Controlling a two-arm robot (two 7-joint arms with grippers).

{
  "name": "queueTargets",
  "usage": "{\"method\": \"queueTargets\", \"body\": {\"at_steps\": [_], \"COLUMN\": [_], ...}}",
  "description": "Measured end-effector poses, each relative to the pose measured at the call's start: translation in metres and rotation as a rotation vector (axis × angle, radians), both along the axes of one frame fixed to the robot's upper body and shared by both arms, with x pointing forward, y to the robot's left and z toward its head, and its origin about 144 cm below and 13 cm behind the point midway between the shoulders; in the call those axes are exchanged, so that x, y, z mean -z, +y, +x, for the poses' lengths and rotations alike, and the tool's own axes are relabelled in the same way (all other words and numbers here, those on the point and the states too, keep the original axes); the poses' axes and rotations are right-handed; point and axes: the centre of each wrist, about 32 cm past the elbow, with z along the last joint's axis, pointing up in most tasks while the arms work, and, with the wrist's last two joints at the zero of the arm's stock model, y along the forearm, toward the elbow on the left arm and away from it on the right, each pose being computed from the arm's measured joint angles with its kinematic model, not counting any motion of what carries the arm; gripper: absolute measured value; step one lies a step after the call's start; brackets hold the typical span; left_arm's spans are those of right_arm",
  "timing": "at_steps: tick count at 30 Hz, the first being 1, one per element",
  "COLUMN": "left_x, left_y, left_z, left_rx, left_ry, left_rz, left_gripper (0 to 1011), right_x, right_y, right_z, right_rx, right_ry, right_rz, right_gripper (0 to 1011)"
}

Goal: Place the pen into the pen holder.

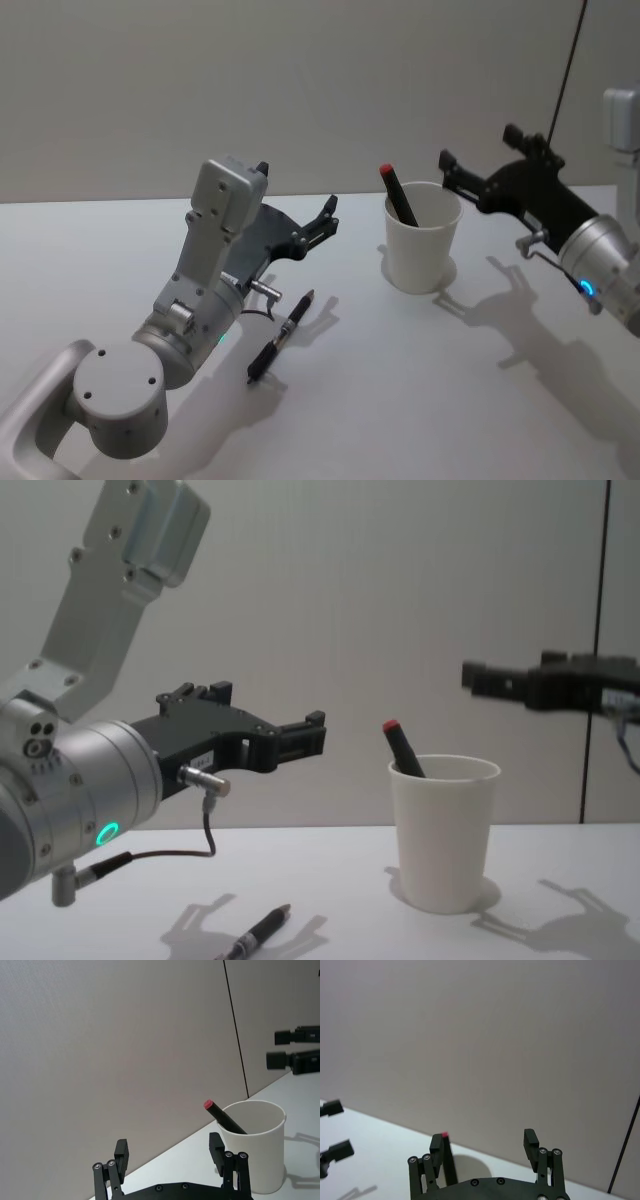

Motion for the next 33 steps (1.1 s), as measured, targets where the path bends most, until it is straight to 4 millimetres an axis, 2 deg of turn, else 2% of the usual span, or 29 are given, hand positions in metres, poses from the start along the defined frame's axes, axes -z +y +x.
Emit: {"method": "queueTargets", "body": {"at_steps": [18, 33], "left_x": [0.000, 0.000], "left_y": [0.000, 0.000], "left_z": [0.000, 0.000], "left_rx": [0.000, 0.000], "left_ry": [0.000, 0.000], "left_rz": [0.000, 0.000], "left_gripper": [1001, 1001], "right_x": [0.015, 0.021], "right_y": [-0.011, -0.014], "right_z": [-0.019, -0.026], "right_rx": [-0.115, -0.154], "right_ry": [0.267, 0.354], "right_rz": [-0.116, -0.153], "right_gripper": [1002, 1002]}}
